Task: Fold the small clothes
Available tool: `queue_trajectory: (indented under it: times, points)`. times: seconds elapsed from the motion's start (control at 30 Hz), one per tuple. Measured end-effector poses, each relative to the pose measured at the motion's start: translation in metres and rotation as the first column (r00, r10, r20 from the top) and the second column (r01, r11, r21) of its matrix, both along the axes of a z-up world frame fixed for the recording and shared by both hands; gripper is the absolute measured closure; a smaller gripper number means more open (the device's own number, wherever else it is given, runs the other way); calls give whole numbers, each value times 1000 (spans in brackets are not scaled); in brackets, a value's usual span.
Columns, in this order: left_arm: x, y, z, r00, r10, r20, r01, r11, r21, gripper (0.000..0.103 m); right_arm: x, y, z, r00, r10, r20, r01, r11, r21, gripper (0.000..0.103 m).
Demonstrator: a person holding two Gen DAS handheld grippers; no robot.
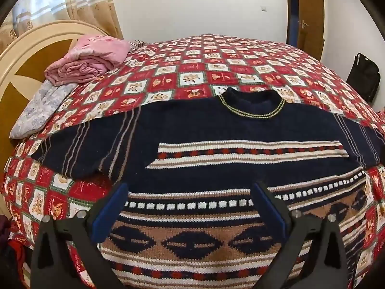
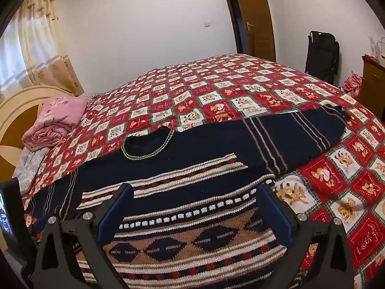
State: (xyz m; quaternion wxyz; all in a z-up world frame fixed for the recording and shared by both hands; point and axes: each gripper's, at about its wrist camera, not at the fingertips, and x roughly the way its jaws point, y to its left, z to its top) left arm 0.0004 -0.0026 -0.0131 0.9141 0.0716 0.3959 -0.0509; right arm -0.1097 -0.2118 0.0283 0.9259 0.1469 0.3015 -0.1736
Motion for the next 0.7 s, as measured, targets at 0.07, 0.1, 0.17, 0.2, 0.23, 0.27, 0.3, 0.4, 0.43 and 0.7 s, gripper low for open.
queue_trajectory:
  times: [0.07, 0.1, 0.17, 0.2, 0.23, 0.27, 0.3, 0.4, 0.43, 0.7]
  points:
    - [0, 0, -1, 1000, 1, 0, -1, 1000, -4, 0, -2, 2, 0, 1000, -1, -1, 0, 1000, -6, 1]
    - [0, 0, -1, 1000, 1, -1, -1, 1000, -6, 0, 1, 1, -4, 1000, -6, -2, 6, 1000, -8, 1]
    - [0, -1, -2, 1000, -2, -2, 2, 1000, -8, 0, 2, 1, -4, 1000, -7, -5, 7, 1000, -8, 1]
    - [0, -2, -3, 1000, -3, -2, 2, 1000, -6, 0, 2, 1, -4, 1000, -6, -5, 6, 1000, -7, 1]
    - [-1, 0, -2, 1000, -6, -2, 6, 1000, -5, 0, 2, 2, -4, 1000, -3, 3, 3, 1000, 26, 1]
    - [-2, -2, -3, 1000, -2, -1, 2, 1000, -1, 0, 2, 1, -5, 1000, -2, 0, 2, 1000, 26, 1]
    - [-1, -1, -2, 1000, -2, -3, 2, 1000, -3, 0, 3, 2, -5, 1000, -2, -3, 2, 1000, 27, 1]
    - [-1, -1, -3, 1000, -2, -9, 2, 1000, -7, 0, 3, 3, -6, 1000, -1, -10, 1, 1000, 29, 1]
    - [0, 0, -3, 1000, 0, -11, 0, 1000, -8, 0, 3, 3, -6, 1000, -1, -10, 1, 1000, 30, 1]
    - [0, 1, -3, 1000, -1, -13, 1, 1000, -10, 0, 4, 3, -7, 1000, -2, -12, 2, 1000, 31, 1]
